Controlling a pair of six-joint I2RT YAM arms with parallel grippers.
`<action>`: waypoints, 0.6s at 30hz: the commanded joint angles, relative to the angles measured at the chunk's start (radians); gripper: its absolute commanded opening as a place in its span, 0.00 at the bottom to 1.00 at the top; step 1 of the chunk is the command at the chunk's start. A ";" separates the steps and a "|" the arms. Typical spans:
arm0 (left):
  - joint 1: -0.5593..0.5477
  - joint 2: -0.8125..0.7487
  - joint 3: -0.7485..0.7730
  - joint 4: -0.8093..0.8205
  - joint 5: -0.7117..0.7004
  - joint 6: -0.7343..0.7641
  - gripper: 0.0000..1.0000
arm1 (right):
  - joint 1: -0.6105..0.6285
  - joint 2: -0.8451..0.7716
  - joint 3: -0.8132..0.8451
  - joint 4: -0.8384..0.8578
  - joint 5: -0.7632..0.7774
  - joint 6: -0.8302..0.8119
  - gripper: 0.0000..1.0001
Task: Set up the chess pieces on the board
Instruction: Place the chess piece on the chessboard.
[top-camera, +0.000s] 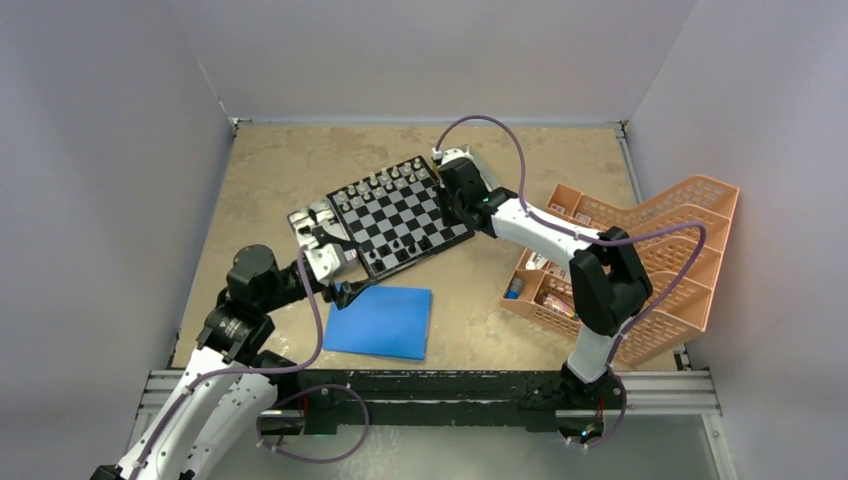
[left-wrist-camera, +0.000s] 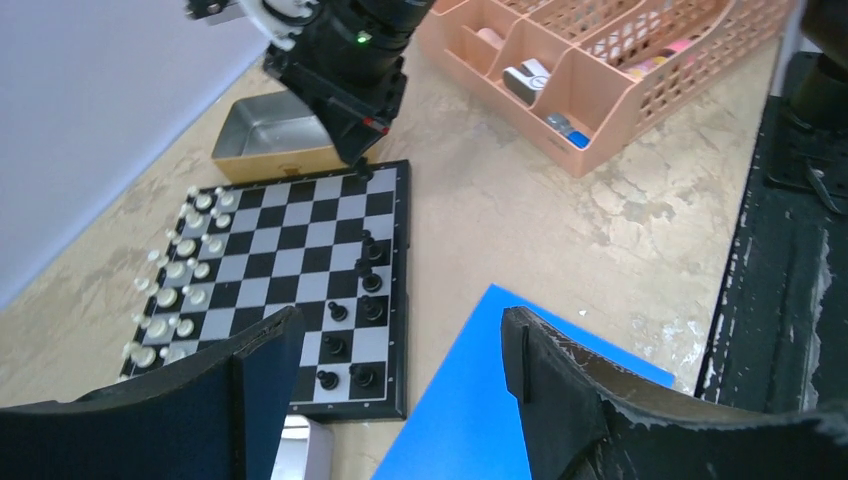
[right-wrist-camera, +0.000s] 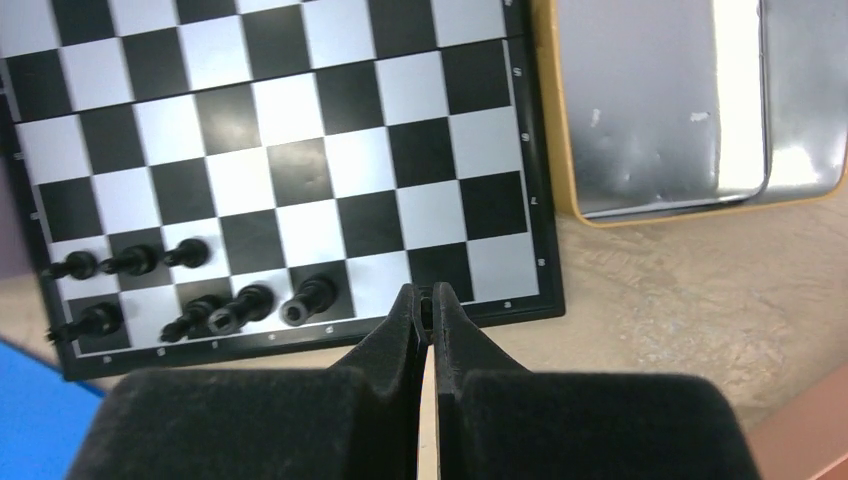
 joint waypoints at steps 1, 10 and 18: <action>-0.004 -0.004 0.034 0.035 -0.128 -0.101 0.72 | -0.023 0.017 0.041 0.007 0.033 -0.005 0.00; -0.005 -0.035 0.046 0.006 -0.155 -0.080 0.72 | -0.040 0.074 0.043 0.030 -0.005 0.007 0.00; -0.005 -0.035 0.051 -0.012 -0.149 -0.060 0.72 | -0.040 0.110 0.046 0.040 -0.011 0.015 0.00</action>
